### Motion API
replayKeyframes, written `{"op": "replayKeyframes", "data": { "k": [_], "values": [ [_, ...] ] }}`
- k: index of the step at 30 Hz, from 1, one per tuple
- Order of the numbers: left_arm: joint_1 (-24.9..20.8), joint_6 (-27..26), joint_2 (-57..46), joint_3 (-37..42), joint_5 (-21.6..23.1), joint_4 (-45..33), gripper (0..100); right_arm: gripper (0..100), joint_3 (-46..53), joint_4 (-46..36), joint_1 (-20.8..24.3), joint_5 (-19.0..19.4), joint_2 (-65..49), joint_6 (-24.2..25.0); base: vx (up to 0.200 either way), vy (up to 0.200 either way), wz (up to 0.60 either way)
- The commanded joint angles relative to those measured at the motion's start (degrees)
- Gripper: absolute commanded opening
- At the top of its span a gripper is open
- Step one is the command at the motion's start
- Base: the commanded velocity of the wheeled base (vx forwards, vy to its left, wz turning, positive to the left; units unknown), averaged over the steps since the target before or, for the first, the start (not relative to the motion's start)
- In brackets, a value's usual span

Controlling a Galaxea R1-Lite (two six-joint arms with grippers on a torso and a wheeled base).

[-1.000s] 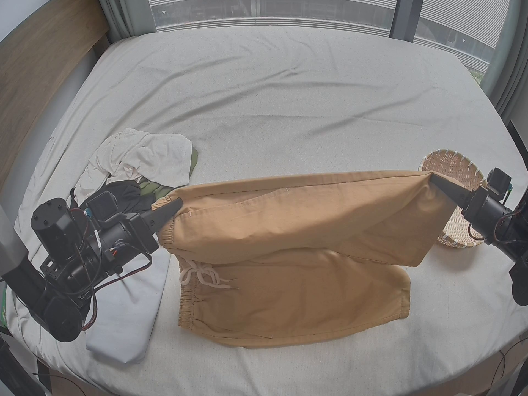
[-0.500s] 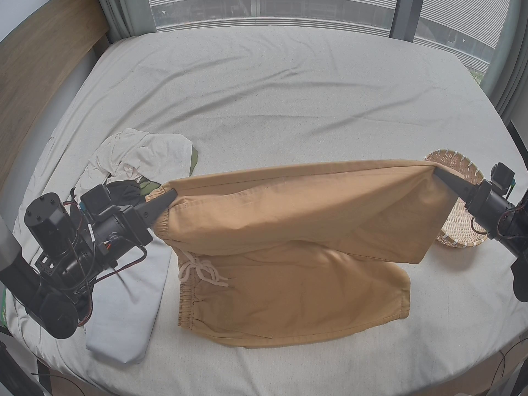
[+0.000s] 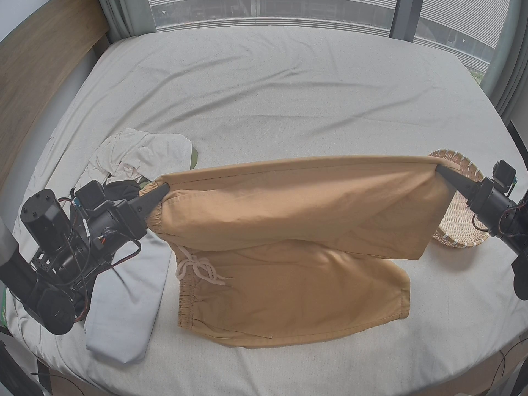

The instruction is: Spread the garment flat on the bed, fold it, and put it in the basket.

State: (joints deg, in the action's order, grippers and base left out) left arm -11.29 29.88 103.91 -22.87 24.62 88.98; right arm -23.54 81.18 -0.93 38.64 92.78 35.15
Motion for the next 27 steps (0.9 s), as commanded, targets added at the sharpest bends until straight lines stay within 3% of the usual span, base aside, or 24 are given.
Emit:
{"op": "replayKeyframes", "data": {
  "k": [1, 15, 27],
  "values": [
    [0.30, 0.00, 0.24, -0.07, -0.02, 0.05, 0, 0, -0.10, 0.03, -0.74, 0.03, 0.21, 0.01, 0.000, 0.000, 0.00],
    [-0.66, -0.08, 0.33, -0.16, -0.02, -0.03, 0, 0, -0.10, 0.03, -0.30, 0.03, 0.21, 0.01, 0.000, 0.000, 0.00],
    [-1.19, -0.26, 3.40, -5.08, -0.54, -0.03, 0, 0, -4.67, -0.05, -0.57, -0.15, 4.42, -0.08, 0.000, 0.000, 0.00]
  ]
}}
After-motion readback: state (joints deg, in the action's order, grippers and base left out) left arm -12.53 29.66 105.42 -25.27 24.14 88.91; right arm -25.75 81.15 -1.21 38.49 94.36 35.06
